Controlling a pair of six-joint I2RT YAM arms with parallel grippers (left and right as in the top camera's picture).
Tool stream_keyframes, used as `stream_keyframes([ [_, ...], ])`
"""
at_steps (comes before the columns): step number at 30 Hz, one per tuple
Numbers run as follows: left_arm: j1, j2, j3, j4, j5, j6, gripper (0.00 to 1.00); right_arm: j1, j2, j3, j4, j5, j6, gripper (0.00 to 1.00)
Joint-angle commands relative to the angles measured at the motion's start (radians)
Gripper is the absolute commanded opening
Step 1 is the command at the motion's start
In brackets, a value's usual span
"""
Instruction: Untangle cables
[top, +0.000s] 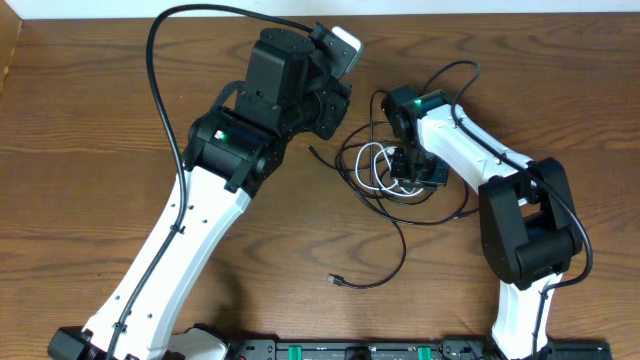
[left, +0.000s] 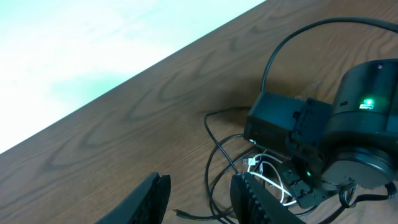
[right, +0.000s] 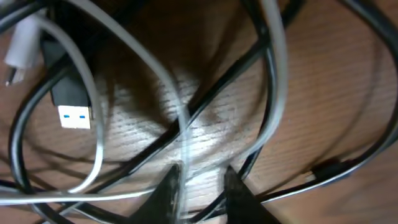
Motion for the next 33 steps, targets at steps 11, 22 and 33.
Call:
stream_keyframes([
  [11,0.005,0.009,0.003,0.005,-0.002,0.006,0.37,0.003,0.006,-0.003,0.033,0.000,-0.018,0.01],
  [22,0.005,0.009,0.003,0.005,-0.002,0.006,0.37,0.003,0.006,-0.003,0.037,-0.014,-0.023,0.43],
  [33,0.005,0.009,0.003,0.005,-0.002,0.006,0.37,0.003,0.006,-0.003,0.032,-0.014,-0.022,0.53],
])
